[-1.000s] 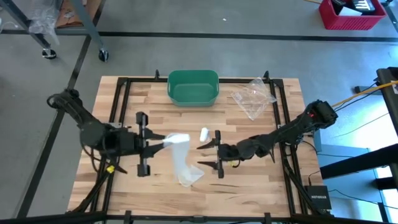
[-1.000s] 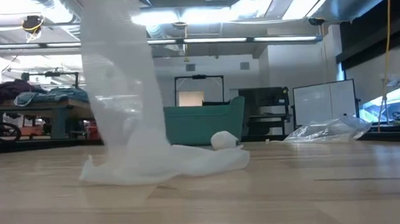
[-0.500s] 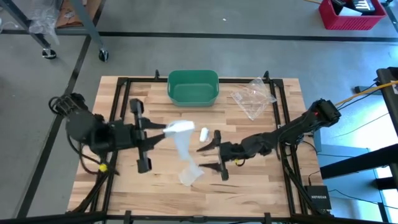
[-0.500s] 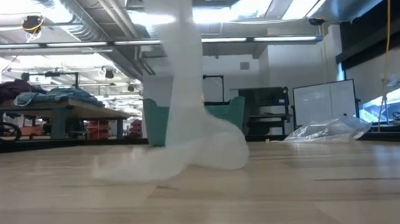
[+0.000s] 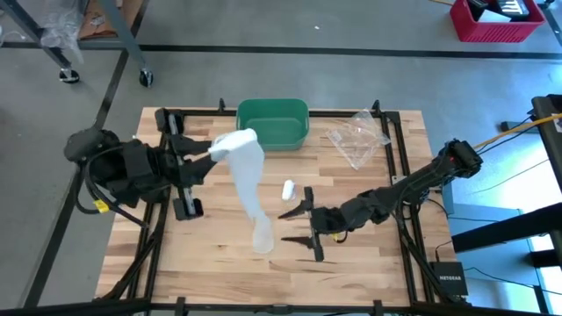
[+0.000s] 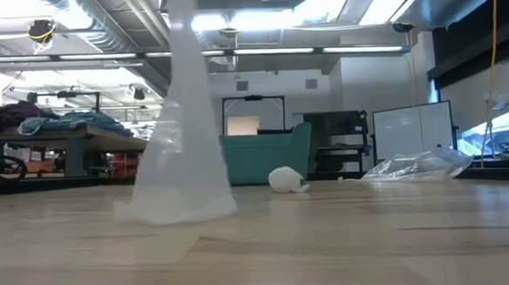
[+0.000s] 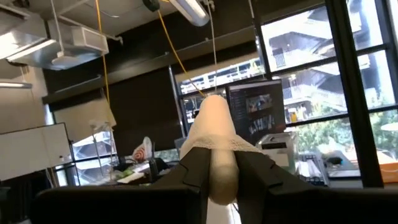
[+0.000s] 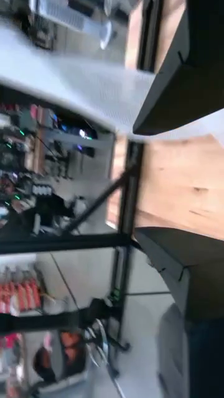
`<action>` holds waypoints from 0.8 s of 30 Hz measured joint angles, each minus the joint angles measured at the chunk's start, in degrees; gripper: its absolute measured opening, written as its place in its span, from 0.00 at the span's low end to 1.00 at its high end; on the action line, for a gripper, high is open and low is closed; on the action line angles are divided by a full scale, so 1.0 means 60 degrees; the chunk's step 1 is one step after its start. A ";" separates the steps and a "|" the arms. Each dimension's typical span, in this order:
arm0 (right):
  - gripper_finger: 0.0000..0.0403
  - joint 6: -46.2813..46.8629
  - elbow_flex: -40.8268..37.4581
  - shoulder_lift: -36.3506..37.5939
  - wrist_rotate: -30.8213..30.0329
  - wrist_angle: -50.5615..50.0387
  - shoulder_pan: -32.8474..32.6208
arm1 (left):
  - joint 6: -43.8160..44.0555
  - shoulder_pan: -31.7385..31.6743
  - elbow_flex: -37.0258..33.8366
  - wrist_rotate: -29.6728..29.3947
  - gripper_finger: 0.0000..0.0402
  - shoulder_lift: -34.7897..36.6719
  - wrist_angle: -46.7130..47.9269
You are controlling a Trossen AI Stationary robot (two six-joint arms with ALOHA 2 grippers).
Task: Roll bandage
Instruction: Roll the bottom white bandage
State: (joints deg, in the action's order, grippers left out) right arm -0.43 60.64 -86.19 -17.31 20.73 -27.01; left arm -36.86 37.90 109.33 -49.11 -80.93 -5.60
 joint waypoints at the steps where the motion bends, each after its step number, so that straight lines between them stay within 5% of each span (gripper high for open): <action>1: 0.63 0.0000 0.0000 -0.0123 0.0189 -0.0021 0.0003 | -0.0053 -0.0030 -0.0002 0.0002 0.11 -0.0009 -0.0009; 7: 0.63 -0.0150 -0.0007 -0.1470 0.0636 0.0529 0.0200 | -0.0179 -0.0316 -0.0005 0.0047 0.11 0.0007 -0.0322; 16: 0.63 -0.0327 0.0107 -0.1640 -0.1939 0.0610 0.0619 | -0.0707 -0.0477 0.0163 0.0677 0.11 0.0010 -0.2015; 24: 0.63 0.0056 0.0890 -0.1909 -0.0989 0.0985 0.1100 | -0.0621 -0.0453 0.0297 0.0837 0.11 -0.0006 -0.1682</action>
State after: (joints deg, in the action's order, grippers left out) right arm -0.09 65.98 -97.64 -23.24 26.64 -20.40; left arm -40.59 35.18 111.11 -44.09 -80.96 -15.69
